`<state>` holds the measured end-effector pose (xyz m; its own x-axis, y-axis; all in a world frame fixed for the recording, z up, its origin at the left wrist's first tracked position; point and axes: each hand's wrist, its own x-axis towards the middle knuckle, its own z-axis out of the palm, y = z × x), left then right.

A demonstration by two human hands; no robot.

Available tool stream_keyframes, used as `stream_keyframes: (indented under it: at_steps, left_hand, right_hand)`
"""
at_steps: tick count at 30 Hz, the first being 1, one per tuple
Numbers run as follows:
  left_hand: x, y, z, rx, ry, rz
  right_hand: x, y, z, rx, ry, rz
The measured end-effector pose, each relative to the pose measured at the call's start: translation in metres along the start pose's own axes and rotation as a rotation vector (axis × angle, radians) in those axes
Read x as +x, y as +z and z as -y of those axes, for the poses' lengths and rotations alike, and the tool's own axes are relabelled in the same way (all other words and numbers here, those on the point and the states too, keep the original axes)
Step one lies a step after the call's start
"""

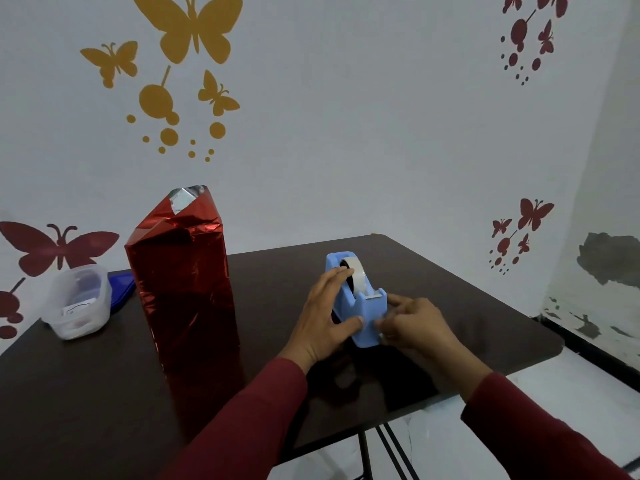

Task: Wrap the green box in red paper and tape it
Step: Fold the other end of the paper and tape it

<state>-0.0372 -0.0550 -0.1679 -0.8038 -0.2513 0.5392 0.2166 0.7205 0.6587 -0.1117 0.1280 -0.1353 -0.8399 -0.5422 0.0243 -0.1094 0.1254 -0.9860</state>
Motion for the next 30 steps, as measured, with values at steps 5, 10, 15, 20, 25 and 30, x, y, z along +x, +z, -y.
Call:
stream_keyframes:
  at_steps: [5,10,15,20,25,30]
  left_hand:
    - [-0.004,0.001,-0.003,0.002,0.01,-0.079]
    - [-0.01,0.001,-0.035,0.187,0.243,-0.359]
    - [0.008,0.01,-0.08,0.527,0.343,-0.152]
    - [0.024,0.008,-0.09,0.605,0.204,0.114]
    - [0.026,0.008,-0.094,0.6,0.246,0.079]
    - [0.031,0.003,-0.097,0.29,0.018,-0.013]
  right_hand:
    - [-0.01,-0.012,-0.021,0.41,-0.047,0.049]
    - [-0.013,-0.009,-0.018,0.511,-0.131,-0.119]
    - [-0.015,-0.012,-0.018,0.505,-0.16,-0.114]
    - [-0.013,-0.012,-0.022,0.476,-0.155,-0.13]
    - [0.0,-0.019,-0.024,0.66,0.014,-0.024]
    - [-0.005,-0.025,-0.025,0.739,-0.018,-0.073]
